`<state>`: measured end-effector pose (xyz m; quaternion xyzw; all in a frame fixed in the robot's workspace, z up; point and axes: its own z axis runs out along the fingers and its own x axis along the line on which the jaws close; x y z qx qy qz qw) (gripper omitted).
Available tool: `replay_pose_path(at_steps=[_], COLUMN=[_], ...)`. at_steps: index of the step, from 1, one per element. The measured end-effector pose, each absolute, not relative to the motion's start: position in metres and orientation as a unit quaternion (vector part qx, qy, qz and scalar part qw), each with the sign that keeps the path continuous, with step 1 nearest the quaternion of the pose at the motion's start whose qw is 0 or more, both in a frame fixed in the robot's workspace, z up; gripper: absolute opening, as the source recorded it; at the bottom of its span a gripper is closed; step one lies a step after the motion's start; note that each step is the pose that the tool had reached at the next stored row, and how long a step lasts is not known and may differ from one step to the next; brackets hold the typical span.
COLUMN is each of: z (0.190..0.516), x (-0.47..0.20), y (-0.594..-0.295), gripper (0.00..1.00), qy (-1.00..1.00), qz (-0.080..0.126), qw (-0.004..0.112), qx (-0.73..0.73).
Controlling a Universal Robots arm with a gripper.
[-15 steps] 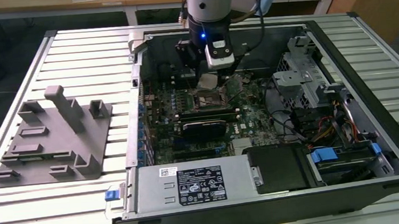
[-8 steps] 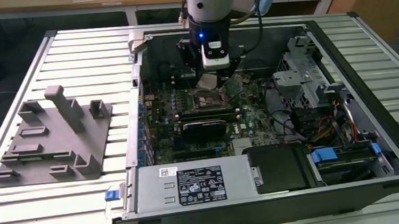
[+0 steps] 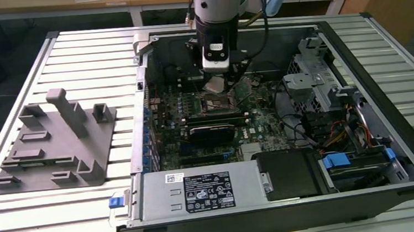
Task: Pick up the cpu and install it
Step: 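Place the cpu into insertion slot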
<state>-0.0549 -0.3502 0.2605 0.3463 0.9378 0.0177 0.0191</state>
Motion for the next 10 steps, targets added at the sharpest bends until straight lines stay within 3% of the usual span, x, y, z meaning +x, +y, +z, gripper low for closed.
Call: replay_pose_path(at_steps=[10], z=[0.2595], x=[-0.0549], y=[-0.3503], gripper=[0.55], qy=[0.903], qz=[0.016], qw=[0.021], qx=[0.429])
